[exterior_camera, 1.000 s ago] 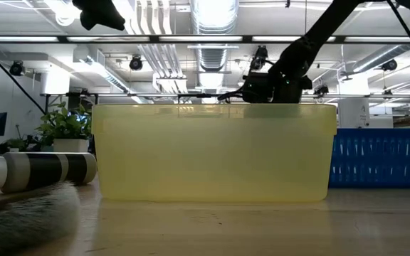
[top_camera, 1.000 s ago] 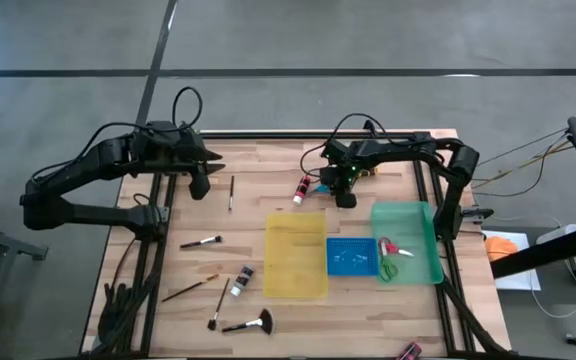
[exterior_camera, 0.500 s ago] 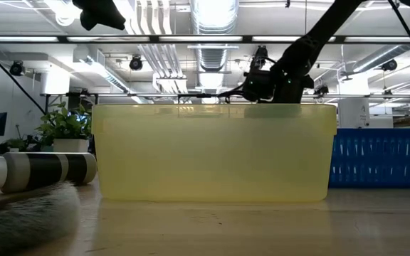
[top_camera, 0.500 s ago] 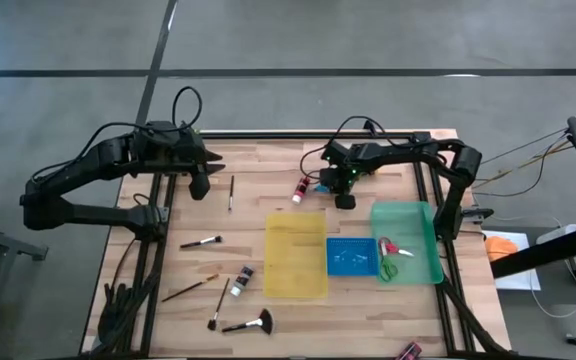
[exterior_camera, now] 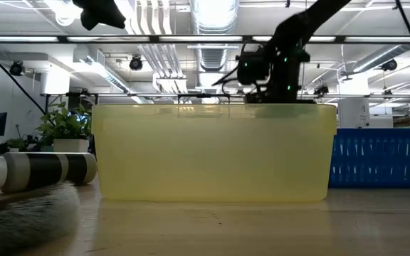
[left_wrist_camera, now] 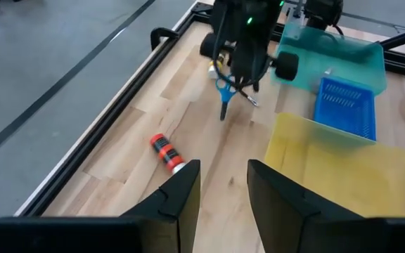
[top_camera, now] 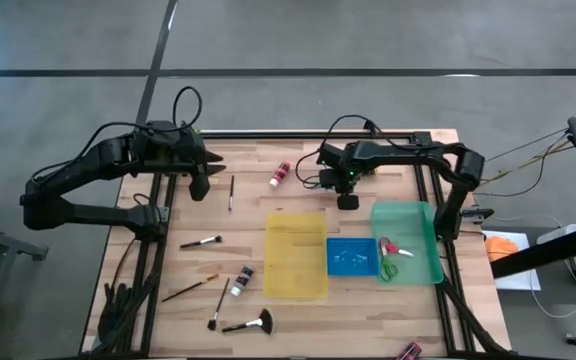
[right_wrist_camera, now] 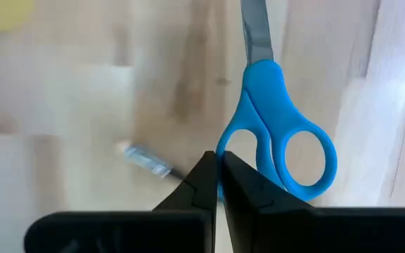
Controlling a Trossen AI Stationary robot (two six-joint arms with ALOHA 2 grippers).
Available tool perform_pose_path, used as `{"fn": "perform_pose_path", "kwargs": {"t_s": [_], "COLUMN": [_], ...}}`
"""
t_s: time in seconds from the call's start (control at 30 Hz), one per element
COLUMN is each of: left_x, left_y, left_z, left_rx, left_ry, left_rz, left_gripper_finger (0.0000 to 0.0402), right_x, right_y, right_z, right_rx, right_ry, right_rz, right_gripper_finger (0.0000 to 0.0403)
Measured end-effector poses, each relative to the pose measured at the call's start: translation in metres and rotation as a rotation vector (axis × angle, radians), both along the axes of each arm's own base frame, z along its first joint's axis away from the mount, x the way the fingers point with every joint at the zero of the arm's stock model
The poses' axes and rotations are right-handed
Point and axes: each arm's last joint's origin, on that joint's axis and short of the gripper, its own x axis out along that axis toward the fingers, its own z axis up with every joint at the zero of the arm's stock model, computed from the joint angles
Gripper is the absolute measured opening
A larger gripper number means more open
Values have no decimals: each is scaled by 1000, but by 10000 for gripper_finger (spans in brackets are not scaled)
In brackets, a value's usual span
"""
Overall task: Pick & Place Paint Supplies
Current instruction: Put the blue scissors into the green bin
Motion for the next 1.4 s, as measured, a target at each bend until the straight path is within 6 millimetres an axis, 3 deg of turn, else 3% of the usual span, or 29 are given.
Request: {"fn": "perform_pose_path", "kwargs": {"t_s": [0.13,0.3,0.5,0.63,0.87,1.13,1.4], "left_x": [0,4,13,16,17,17,17], "left_y": [0,3,5,6,6,6,6], "left_z": [0,-9,-24,-30,-28,-26,-26], "left_rx": [12,26,19,10,11,-13,-37], "left_ry": [4,42,19,-6,-18,-39,-47], "left_rz": [2,14,9,12,15,17,22], "left_gripper_finger": [128,128,128,128,128,128,128], "right_x": [-15,-51,-99,-121,-146,-158,-167], "right_y": [20,56,102,126,159,175,174], "right_z": [39,80,106,101,70,47,47], "right_rx": [12,64,146,211,233,287,310], "right_ry": [-41,-41,10,44,162,208,183], "right_rz": [-81,-264,-477,-571,-642,-715,-737], "right_gripper_finger": [8,8,7,7,7,12,112]}}
